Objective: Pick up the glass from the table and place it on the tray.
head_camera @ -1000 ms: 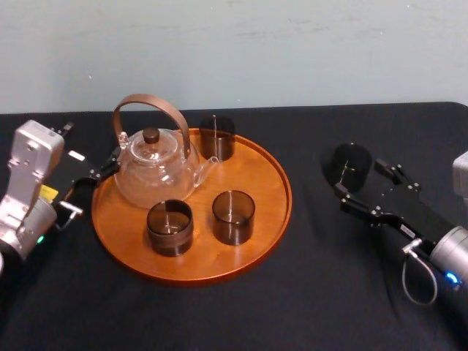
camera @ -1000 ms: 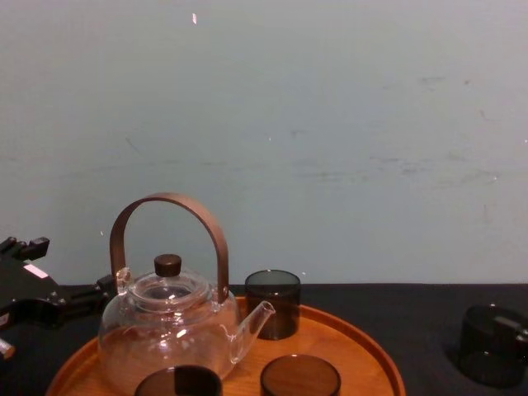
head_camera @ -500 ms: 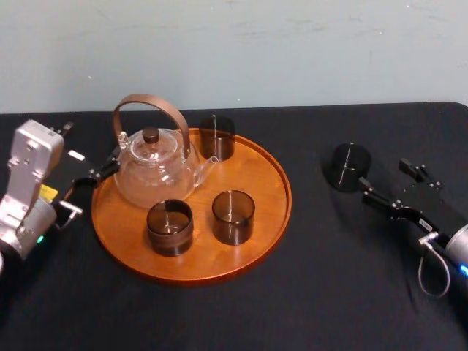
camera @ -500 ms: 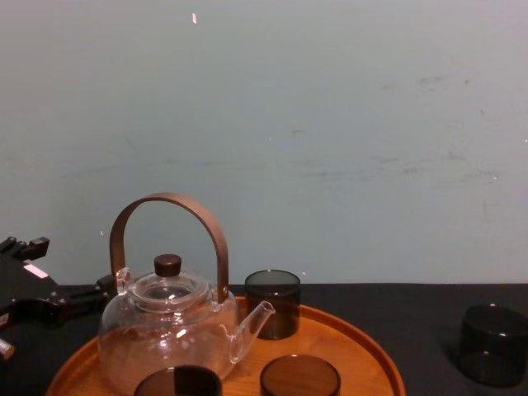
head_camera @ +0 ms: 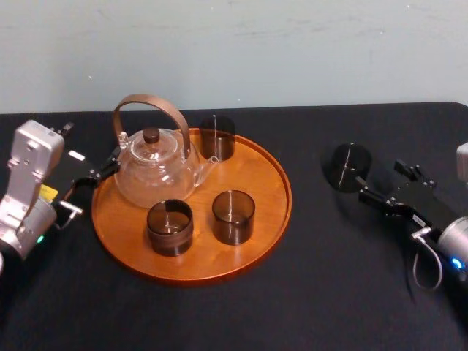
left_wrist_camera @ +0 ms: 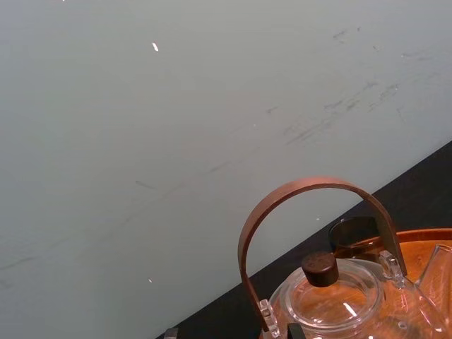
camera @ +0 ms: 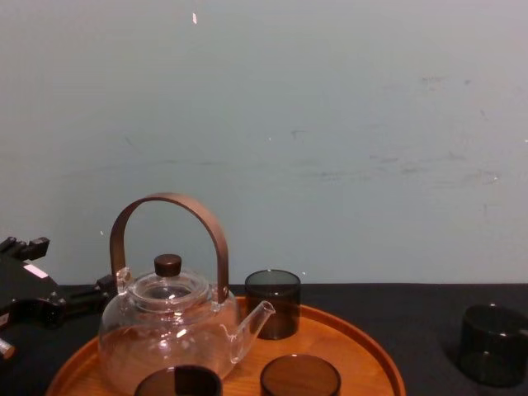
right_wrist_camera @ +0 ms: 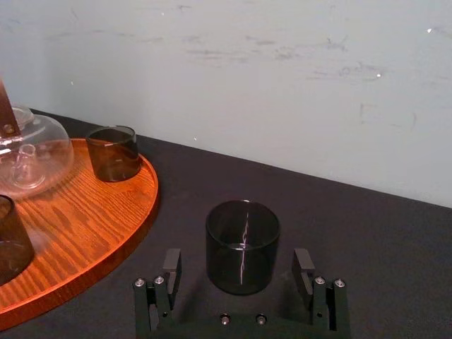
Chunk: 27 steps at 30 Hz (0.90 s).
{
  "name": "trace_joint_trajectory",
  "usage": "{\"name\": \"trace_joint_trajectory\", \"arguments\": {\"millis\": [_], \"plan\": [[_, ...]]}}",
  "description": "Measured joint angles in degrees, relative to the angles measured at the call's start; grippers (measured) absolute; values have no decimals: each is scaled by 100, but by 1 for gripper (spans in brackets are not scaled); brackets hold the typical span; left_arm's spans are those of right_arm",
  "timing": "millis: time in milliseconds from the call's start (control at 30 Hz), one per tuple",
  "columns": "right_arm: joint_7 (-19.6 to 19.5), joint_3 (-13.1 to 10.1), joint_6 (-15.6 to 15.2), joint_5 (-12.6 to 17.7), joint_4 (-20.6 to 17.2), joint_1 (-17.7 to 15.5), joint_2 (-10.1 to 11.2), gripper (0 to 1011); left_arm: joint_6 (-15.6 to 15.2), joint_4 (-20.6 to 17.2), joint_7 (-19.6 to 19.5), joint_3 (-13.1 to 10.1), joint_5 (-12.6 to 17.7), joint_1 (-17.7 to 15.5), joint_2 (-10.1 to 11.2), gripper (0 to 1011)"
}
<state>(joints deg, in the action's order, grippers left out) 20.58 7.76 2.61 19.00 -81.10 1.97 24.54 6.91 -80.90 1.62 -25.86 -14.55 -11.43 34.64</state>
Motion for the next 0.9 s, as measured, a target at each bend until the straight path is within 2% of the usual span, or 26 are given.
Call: {"name": "trace_joint_trajectory", "arguments": {"millis": [567, 900], "plan": [[94, 232, -95, -155, 752, 658, -167, 1002, 0, 0, 0, 0, 0, 0, 0, 1001], [193, 353, 16, -227, 1376, 1132, -311, 1002, 0, 0, 0, 0, 0, 0, 0, 1002]]}}
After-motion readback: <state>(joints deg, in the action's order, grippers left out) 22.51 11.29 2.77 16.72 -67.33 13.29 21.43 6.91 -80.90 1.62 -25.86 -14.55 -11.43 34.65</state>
